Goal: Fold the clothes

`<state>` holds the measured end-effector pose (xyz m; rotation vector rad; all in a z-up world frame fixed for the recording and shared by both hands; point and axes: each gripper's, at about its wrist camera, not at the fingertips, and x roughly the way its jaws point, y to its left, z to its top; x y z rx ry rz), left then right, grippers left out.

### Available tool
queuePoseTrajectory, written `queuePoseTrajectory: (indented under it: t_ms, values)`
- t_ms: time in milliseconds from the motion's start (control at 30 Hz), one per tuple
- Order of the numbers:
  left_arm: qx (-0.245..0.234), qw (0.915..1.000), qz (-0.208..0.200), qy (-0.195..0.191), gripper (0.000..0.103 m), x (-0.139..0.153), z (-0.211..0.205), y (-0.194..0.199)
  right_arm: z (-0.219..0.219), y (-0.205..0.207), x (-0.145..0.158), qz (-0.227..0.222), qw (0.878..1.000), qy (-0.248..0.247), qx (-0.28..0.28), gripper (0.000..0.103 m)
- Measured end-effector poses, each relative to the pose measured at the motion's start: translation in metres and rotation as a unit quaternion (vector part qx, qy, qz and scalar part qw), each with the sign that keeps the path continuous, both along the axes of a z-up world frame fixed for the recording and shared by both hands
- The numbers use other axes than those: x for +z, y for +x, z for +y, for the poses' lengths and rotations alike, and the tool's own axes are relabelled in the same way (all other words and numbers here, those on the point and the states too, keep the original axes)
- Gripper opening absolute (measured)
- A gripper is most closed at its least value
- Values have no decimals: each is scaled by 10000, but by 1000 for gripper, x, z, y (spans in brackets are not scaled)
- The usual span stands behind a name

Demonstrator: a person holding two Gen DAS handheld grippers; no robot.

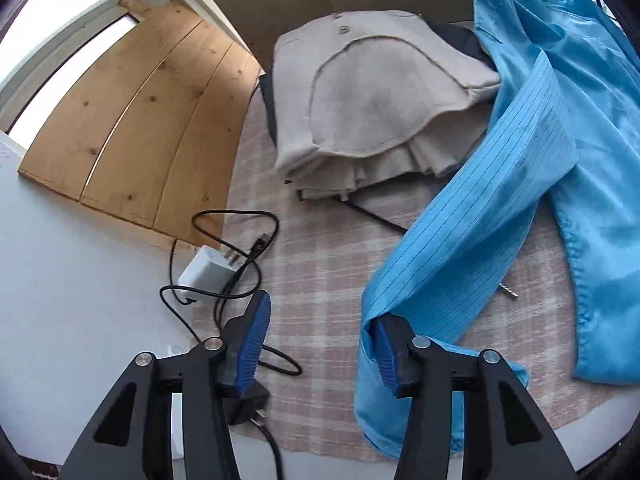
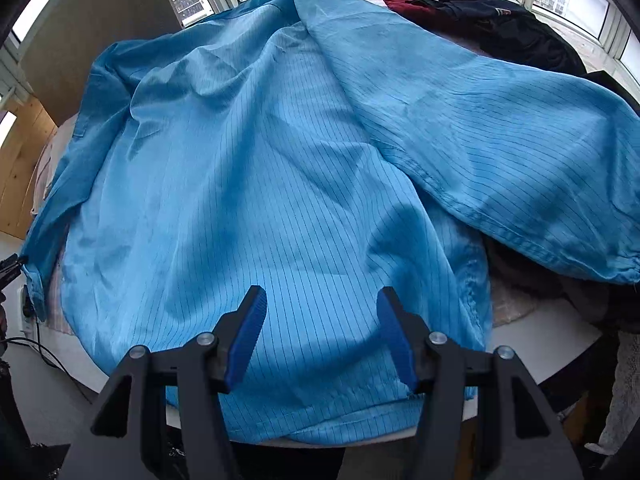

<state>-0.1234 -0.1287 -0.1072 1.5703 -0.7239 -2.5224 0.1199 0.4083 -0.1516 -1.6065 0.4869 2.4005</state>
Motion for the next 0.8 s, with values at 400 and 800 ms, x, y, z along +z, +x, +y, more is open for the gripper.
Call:
queuePoseTrajectory:
  t_ms: [400,800]
  values:
    - [307,9993,-232,14,72,-11,-23,45,47,45,2,-160,9997,99,-124,57]
    - [-244,9924,-157,1194,70,34,19,90,65,48,-32,-610,9976,171,271,57]
